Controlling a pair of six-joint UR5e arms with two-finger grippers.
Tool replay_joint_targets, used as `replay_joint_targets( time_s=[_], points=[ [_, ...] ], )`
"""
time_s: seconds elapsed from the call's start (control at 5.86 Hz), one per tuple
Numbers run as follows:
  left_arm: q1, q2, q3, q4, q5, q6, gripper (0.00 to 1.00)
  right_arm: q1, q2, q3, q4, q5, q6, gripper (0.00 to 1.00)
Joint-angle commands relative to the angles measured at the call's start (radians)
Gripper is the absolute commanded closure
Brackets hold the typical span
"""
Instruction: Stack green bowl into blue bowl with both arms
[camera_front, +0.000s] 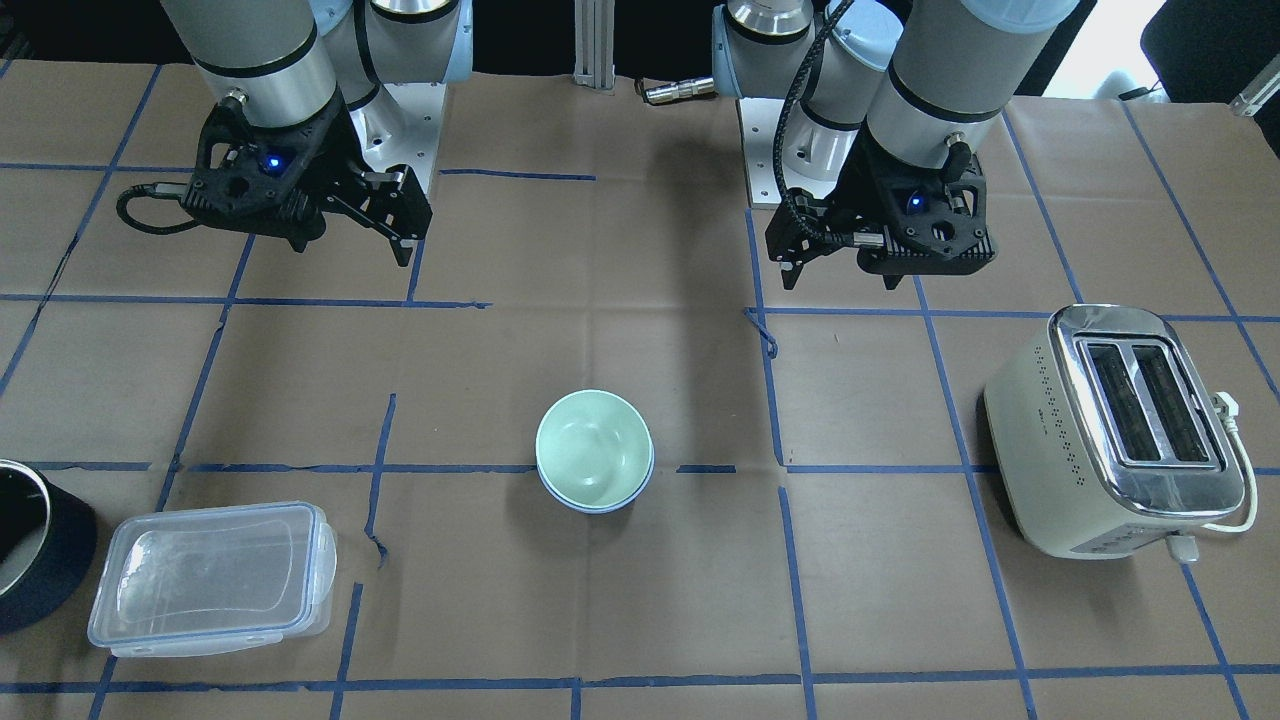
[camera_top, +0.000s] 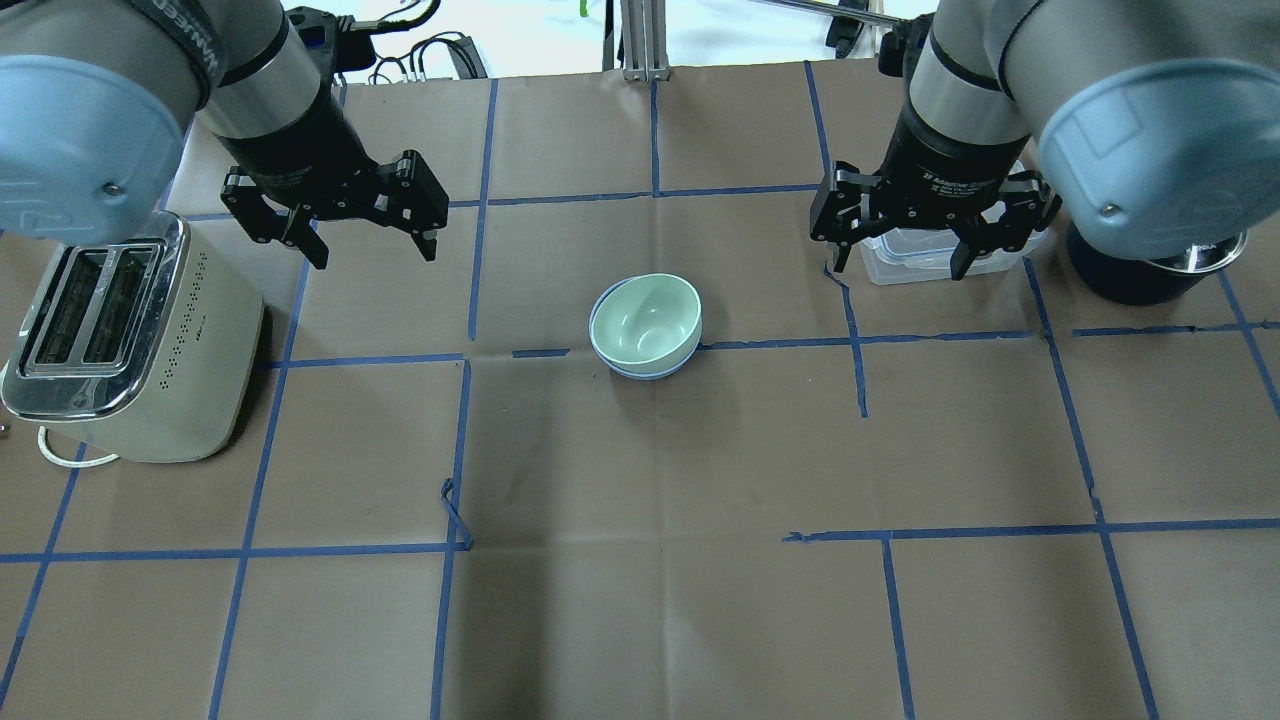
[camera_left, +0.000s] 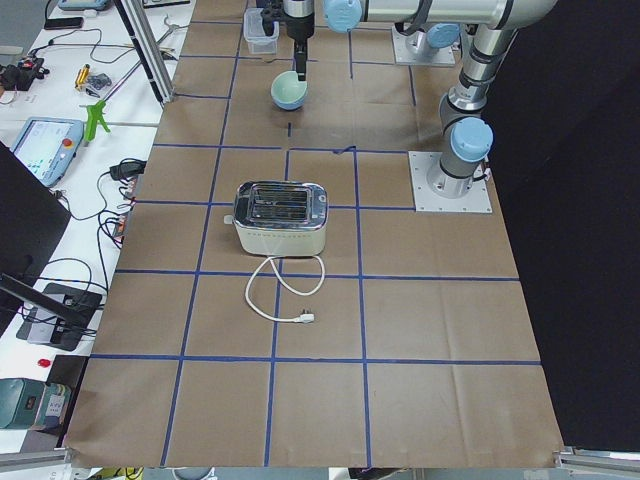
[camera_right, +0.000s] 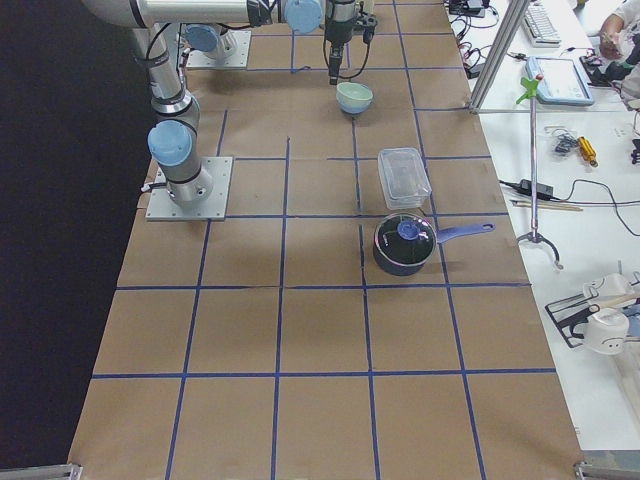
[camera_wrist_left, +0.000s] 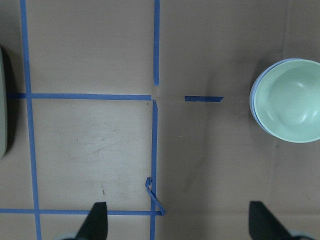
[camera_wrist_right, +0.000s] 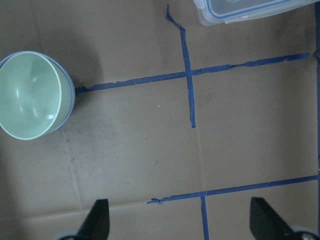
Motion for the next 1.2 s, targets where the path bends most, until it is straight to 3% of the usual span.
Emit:
replay_joint_targets(
  time_s=[0.0, 1.02],
  points=[
    [0.0, 0.001, 0.0, 0.0, 0.001, -0.001, 0.01, -0.004, -0.005, -0.006, -0.003, -0.01, 0.0, 0.0],
    [0.0, 0.001, 0.0, 0.002, -0.002, -0.001, 0.01, -0.025, -0.009, -0.009, -0.002, -0.002, 0.0, 0.0]
  ],
)
